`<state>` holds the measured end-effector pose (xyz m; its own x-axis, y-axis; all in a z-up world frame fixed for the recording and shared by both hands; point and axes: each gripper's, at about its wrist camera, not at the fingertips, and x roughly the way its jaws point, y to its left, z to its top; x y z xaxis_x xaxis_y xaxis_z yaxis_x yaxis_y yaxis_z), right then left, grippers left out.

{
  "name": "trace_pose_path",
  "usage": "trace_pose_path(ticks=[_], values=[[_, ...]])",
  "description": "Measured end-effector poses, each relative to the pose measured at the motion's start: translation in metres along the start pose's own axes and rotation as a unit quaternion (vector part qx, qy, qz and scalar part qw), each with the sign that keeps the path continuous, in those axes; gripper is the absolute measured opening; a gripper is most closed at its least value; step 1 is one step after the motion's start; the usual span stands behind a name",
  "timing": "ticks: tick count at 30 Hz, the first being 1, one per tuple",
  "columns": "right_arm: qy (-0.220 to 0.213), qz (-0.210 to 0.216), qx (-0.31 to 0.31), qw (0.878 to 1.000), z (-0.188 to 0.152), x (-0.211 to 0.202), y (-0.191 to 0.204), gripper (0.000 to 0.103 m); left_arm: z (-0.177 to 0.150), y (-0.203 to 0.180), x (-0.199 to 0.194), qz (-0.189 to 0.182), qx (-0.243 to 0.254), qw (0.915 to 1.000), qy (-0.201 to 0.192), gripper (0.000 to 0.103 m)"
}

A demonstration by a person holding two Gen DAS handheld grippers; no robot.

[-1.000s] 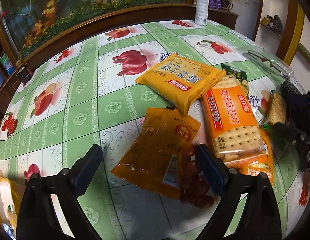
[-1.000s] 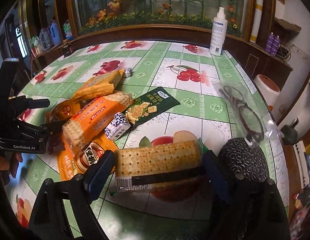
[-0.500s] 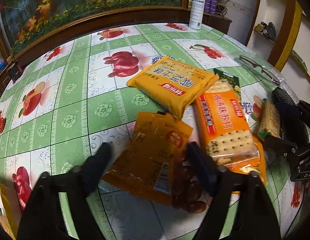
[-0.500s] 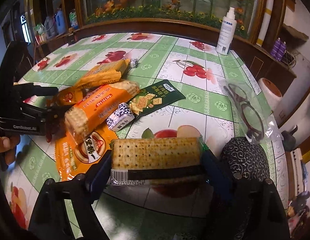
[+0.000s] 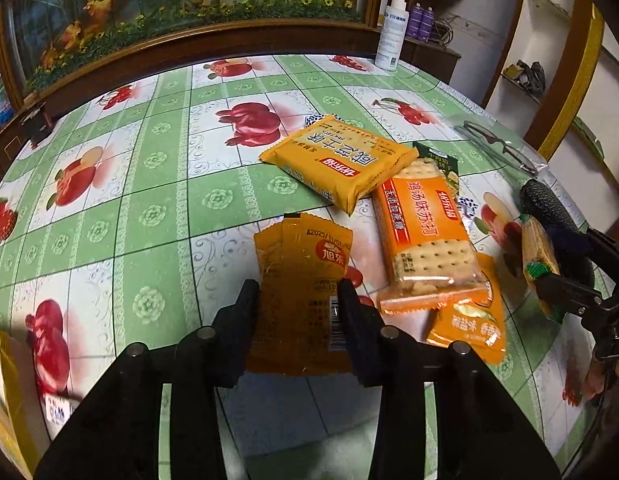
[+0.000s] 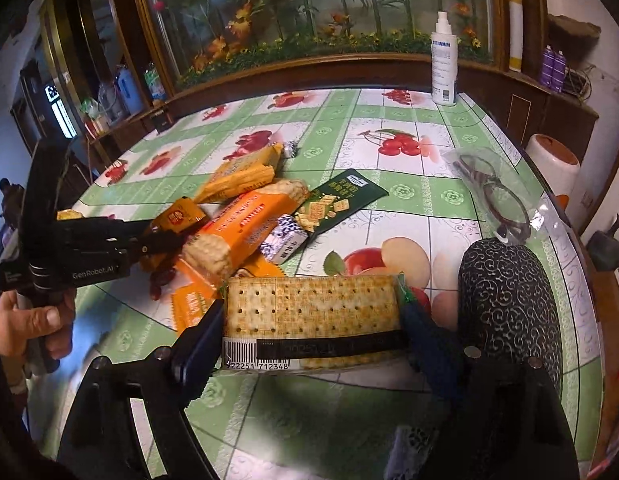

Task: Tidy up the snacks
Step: 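Carry the orange bag and cracker pack toward the tray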

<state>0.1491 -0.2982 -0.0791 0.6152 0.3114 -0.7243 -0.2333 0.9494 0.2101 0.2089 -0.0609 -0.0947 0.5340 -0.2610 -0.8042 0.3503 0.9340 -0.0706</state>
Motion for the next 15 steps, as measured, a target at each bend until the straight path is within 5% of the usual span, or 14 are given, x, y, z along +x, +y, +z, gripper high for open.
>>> trace_pose_path(ticks=[15], values=[[-0.035,0.059,-0.02,0.997,-0.014,-0.04,0.063,0.087,-0.056,0.031,-0.092,0.013,-0.068,0.9963,-0.051,0.037]])
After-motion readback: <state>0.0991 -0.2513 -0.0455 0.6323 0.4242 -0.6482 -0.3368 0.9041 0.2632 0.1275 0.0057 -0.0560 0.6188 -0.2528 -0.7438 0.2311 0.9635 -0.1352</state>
